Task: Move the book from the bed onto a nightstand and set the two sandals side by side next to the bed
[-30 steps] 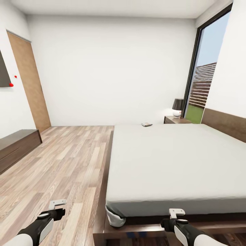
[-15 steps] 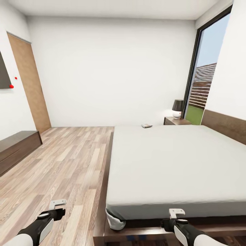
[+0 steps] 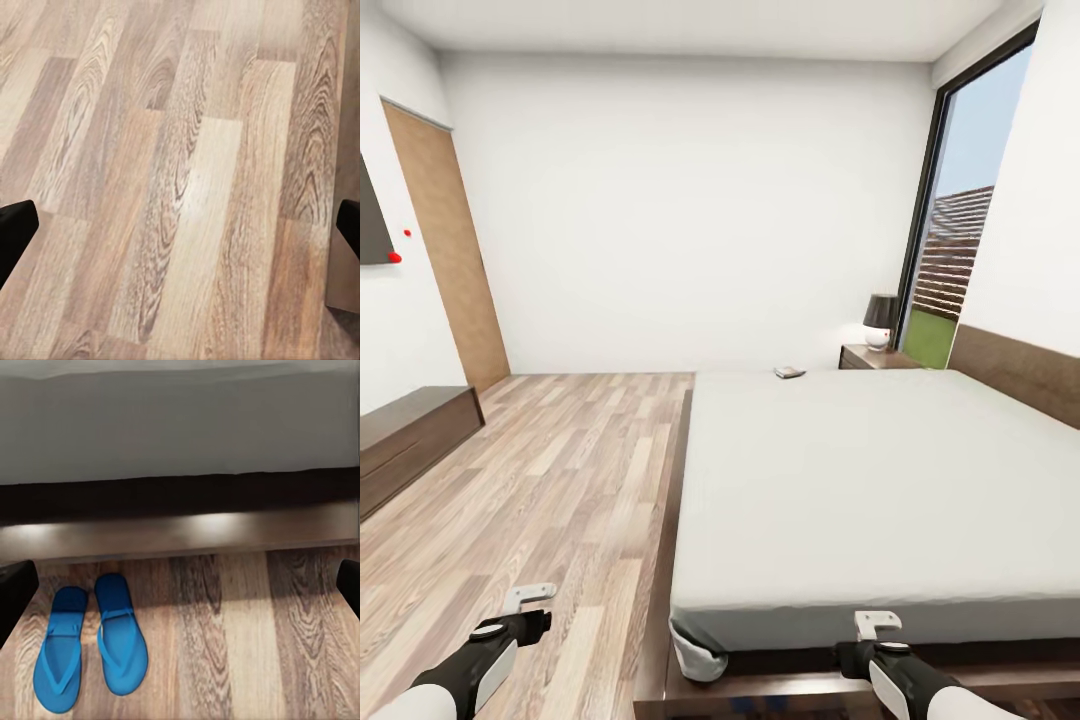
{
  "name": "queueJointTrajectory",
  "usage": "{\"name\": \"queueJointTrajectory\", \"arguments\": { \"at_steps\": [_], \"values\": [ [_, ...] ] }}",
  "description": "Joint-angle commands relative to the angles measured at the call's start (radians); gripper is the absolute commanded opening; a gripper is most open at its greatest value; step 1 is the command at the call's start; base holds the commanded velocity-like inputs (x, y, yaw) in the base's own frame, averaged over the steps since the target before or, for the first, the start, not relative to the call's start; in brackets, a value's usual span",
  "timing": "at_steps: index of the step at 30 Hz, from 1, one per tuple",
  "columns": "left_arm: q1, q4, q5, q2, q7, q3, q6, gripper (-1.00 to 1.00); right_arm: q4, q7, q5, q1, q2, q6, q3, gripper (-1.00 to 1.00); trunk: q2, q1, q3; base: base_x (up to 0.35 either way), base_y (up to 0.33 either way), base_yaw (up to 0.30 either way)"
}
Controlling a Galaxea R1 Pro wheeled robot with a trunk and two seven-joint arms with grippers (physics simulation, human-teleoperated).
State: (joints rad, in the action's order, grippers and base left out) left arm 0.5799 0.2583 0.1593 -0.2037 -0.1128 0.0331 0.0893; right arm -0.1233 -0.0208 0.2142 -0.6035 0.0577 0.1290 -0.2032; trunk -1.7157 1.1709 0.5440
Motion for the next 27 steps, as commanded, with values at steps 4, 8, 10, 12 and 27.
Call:
{"name": "queueJointTrajectory", "arguments": {
  "at_steps": [4,8,10,12,27],
  "values": [
    [0.000,0.002,0.009,0.000,-0.004,0.004,0.006,1.00,-0.002,-0.002,0.009,0.000,0.001,0.006,-0.008,1.00,0.028,-0.016,-0.012,0.000,0.000,0.000],
    [0.000,0.002,0.009,0.000,-0.004,0.004,0.006,1.00,-0.002,-0.002,0.009,0.000,0.001,0.006,-0.008,1.00,0.056,-0.031,-0.024,0.000,0.000,0.000],
    [0.000,0.002,0.009,0.000,-0.004,0.004,0.006,1.00,-0.002,-0.002,0.009,0.000,0.001,0.006,-0.008,1.00,0.070,-0.039,-0.030,0.000,0.000,0.000],
    [0.000,0.002,0.009,0.000,-0.004,0.004,0.006,1.00,-0.002,-0.002,0.009,0.000,0.001,0.006,-0.008,1.00,0.084,-0.046,-0.037,0.000,0.000,0.000],
    [0.000,0.002,0.009,0.000,-0.004,0.004,0.006,1.00,-0.002,-0.002,0.009,0.000,0.001,0.006,-0.007,1.00,0.189,-0.104,-0.084,0.000,0.000,0.000]
  ]
}}
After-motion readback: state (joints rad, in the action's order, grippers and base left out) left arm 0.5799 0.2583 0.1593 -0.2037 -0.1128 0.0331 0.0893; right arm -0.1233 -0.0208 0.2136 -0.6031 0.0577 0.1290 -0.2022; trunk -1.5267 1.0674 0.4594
